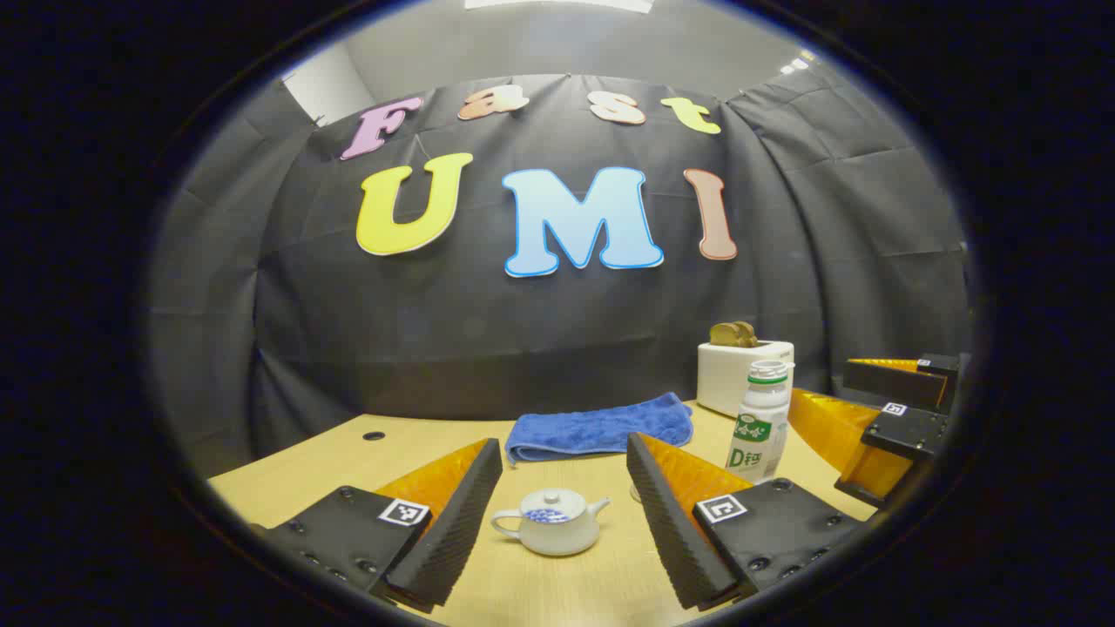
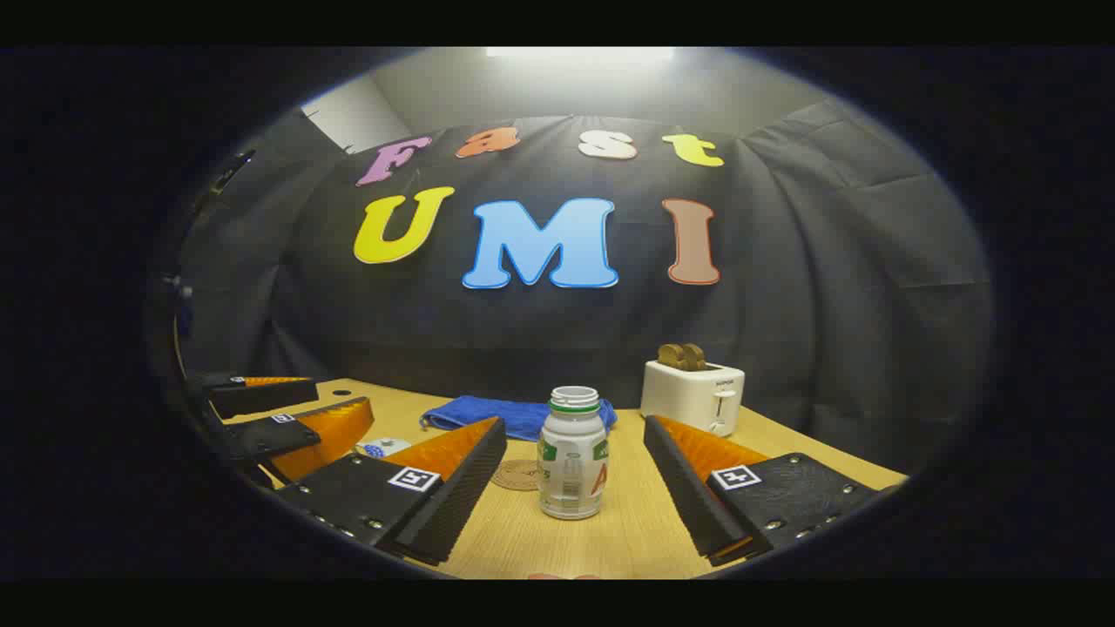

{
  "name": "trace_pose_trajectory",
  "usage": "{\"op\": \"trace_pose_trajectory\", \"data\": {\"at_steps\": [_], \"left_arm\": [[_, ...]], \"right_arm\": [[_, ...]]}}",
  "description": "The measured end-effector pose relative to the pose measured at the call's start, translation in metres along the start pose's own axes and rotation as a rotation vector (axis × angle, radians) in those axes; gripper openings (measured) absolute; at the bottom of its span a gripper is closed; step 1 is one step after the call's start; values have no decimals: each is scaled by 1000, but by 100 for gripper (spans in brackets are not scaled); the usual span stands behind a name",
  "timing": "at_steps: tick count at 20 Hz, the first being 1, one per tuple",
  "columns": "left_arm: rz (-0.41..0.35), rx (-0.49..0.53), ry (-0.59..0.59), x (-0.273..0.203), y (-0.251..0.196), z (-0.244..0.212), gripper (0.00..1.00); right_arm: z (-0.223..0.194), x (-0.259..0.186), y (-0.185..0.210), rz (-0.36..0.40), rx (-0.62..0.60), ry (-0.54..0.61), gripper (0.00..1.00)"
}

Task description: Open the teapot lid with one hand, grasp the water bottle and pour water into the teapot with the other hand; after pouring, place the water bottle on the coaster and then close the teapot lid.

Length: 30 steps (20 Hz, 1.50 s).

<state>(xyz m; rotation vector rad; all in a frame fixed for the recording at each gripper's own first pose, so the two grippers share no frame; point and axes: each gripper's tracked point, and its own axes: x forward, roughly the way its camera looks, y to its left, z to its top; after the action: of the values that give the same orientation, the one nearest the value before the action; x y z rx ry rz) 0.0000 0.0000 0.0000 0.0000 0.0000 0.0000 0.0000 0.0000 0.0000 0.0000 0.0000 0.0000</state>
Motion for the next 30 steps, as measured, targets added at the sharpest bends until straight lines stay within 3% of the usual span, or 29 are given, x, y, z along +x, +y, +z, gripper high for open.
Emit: {"op": "trace_pose_trajectory", "data": {"at_steps": [1,3,4,6,7,9,13,17,23,24,26,28,29,30], "left_arm": [[1,0,7,7,0,-3,94],[8,-3,19,21,3,-9,97],[7,-8,26,28,4,-15,88],[5,-23,46,41,4,-24,91],[6,-29,57,46,6,-28,80],[14,-37,77,55,7,-38,87],[18,-50,118,69,9,-59,84],[25,-57,141,78,11,-72,75],[33,-41,184,85,9,-90,70],[35,-34,183,85,10,-90,63],[41,-27,186,85,11,-91,66],[52,-4,187,87,16,-91,60],[55,0,183,87,18,-90,44],[50,-10,181,89,18,-90,46]], "right_arm": [[-2,2,0,3,-1,2,97],[-4,6,-1,3,0,0,98],[-3,8,-2,2,-1,-1,98],[-7,14,-4,0,-2,-2,98],[-9,16,-5,2,0,-1,98],[-13,19,-5,9,4,3,98],[-21,23,-4,29,27,19,98],[-29,24,-8,27,43,38,98],[-35,24,-14,17,63,55,98],[-35,24,-14,16,64,57,97],[-35,23,-15,16,65,58,97],[-36,24,-14,17,68,59,97],[-37,24,-14,18,68,61,97],[-38,25,-14,19,69,64,98]]}}
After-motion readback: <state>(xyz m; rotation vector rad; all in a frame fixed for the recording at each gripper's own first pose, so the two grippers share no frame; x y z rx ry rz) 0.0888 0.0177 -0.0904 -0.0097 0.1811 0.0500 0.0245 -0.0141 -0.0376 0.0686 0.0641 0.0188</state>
